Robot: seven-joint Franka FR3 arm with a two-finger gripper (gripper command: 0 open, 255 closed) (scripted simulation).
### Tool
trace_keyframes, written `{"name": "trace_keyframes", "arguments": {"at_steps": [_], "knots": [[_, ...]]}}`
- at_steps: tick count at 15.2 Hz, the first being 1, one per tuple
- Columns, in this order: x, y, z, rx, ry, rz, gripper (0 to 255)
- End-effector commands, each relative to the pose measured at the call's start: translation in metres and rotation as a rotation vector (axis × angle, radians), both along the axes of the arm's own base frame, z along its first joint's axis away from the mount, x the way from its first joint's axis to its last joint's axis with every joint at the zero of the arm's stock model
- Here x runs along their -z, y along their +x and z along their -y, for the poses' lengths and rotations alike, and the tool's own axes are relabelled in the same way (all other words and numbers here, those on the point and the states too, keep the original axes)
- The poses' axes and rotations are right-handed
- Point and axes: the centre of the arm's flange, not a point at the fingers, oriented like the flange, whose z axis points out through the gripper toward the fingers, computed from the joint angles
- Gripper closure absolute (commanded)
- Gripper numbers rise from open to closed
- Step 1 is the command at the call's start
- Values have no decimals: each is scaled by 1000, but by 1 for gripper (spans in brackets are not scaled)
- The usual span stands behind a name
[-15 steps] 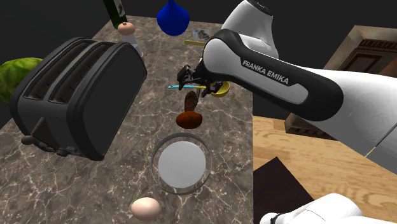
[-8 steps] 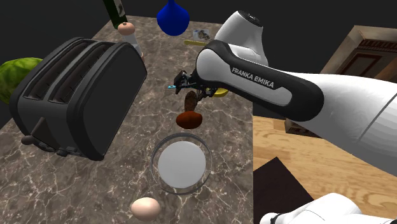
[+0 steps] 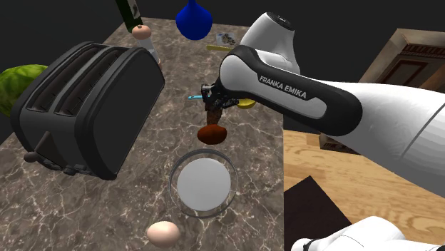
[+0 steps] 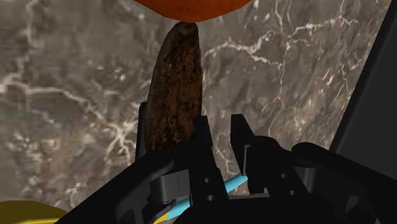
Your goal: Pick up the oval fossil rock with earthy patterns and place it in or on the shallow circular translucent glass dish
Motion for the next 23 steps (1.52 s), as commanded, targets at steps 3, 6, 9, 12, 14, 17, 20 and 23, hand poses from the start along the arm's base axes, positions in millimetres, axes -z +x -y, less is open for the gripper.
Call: {"name": "trace_keyframes", "arguments": {"at_steps": [3, 6, 9, 12, 14, 17, 20, 23], "knots": [[0, 0, 0, 0, 0, 0, 255], [0, 0, 0, 0, 0, 0, 255], [-13, 3, -36, 123, -201, -150, 0], [-8, 12, -68, 229, -375, -279, 0], [3, 12, -68, 229, -375, -279, 0], [18, 13, -68, 229, -375, -279, 0], [21, 14, -68, 229, -375, -279, 0], [21, 14, -68, 229, -375, -279, 0]]}}
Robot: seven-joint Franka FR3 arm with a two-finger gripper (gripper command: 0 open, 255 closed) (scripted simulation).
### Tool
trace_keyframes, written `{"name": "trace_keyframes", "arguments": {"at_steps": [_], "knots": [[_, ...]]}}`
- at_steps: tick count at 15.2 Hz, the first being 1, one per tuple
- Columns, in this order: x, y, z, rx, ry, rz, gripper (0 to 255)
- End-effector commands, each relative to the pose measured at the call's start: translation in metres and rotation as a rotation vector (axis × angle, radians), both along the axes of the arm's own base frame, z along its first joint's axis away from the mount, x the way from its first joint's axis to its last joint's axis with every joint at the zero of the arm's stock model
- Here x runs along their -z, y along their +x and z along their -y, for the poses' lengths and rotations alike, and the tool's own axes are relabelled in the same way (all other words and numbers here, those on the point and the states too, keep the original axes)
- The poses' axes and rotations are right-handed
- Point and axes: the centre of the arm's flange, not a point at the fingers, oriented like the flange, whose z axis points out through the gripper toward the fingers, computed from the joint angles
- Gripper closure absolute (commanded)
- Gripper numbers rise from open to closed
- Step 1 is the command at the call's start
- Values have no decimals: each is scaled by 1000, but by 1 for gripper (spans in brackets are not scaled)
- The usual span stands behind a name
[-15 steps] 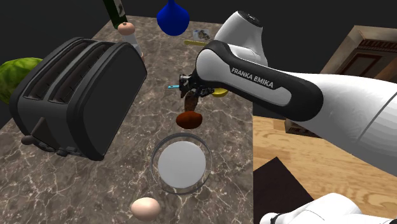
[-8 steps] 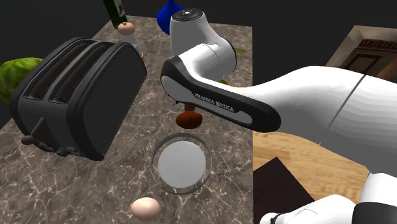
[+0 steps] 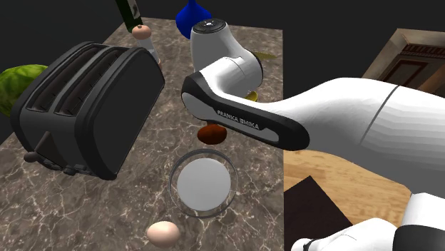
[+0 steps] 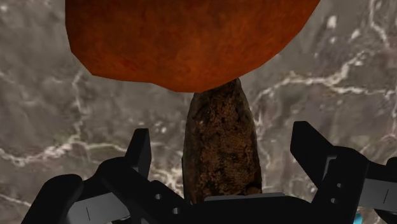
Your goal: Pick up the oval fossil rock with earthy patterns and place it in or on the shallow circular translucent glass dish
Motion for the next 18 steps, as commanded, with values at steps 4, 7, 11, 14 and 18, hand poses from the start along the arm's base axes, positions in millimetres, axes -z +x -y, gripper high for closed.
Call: {"name": "trace_keyframes", "arguments": {"at_steps": [4, 7, 11, 14, 18], "knots": [[0, 0, 0, 0, 0, 0, 255], [0, 1, 0, 0, 0, 0, 255], [0, 0, -1, 0, 0, 0, 255], [-5, 0, 0, 0, 0, 0, 255], [-26, 0, 0, 0, 0, 0, 255]]}}
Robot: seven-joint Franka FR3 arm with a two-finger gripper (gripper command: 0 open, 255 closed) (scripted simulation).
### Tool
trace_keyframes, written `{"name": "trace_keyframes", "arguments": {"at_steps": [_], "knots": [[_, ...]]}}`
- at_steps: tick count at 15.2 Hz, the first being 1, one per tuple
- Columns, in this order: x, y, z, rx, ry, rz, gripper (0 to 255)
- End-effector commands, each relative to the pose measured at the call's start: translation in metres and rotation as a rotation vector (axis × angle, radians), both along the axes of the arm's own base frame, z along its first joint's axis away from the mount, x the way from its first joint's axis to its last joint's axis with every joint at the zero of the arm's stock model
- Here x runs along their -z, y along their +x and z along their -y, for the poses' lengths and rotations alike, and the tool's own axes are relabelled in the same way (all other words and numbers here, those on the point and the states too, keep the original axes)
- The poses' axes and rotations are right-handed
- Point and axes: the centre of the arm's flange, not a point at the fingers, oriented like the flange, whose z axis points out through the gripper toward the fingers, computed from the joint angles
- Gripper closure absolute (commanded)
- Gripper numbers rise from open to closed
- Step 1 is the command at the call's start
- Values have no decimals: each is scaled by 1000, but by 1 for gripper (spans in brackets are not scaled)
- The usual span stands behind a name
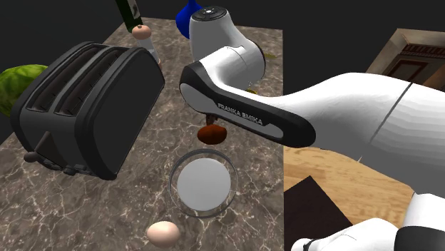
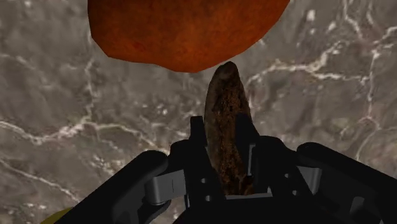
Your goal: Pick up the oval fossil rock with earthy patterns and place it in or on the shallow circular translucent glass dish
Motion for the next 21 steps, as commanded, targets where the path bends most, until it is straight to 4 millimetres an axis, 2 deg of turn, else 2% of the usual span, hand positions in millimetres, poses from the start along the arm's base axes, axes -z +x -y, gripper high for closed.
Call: {"name": "trace_keyframes", "arguments": {"at_steps": [1, 14, 21], "knots": [[-8, 0, -1, -2, 0, -6, 255], [-72, 0, -1, -2, 0, -6, 255], [-74, -76, -53, -2, 0, -6, 255]]}}
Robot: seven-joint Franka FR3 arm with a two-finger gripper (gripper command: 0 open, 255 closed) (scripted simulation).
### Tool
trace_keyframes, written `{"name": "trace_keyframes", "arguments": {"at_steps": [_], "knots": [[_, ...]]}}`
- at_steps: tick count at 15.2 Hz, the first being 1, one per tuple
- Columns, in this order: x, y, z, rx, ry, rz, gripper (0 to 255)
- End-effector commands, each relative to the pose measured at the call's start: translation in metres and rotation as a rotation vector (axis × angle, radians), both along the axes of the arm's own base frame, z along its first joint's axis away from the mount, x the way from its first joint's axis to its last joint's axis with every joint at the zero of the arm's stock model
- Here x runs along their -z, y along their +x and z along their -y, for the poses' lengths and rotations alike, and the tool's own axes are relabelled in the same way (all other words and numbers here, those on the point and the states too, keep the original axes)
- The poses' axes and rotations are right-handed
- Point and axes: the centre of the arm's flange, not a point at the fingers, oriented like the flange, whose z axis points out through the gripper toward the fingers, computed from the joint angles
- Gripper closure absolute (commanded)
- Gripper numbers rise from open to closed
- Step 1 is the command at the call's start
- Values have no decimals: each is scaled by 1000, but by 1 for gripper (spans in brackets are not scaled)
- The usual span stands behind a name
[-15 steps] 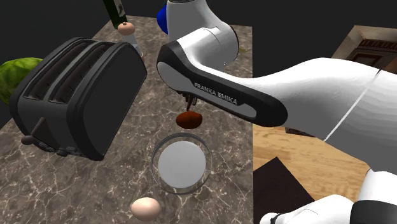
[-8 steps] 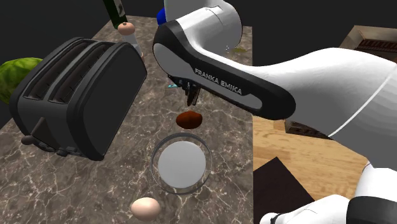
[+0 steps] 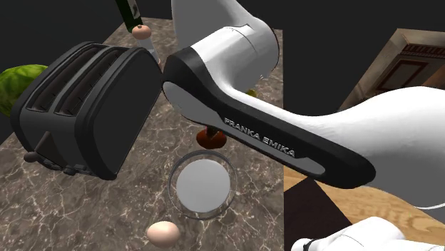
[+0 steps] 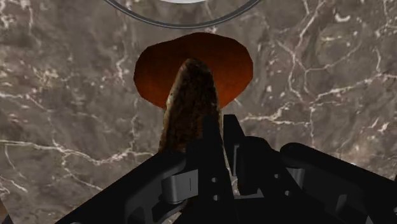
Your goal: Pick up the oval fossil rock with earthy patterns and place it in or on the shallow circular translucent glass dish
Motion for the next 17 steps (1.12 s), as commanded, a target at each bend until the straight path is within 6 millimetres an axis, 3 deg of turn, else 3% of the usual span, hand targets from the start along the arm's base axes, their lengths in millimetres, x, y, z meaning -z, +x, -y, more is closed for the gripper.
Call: {"name": "trace_keyframes", "arguments": {"at_steps": [1, 11, 17], "knots": [[0, -23, -15, 0, 0, -2, 255], [-2, -135, -92, 0, 0, -2, 255], [29, -135, -92, 0, 0, -2, 255]]}}
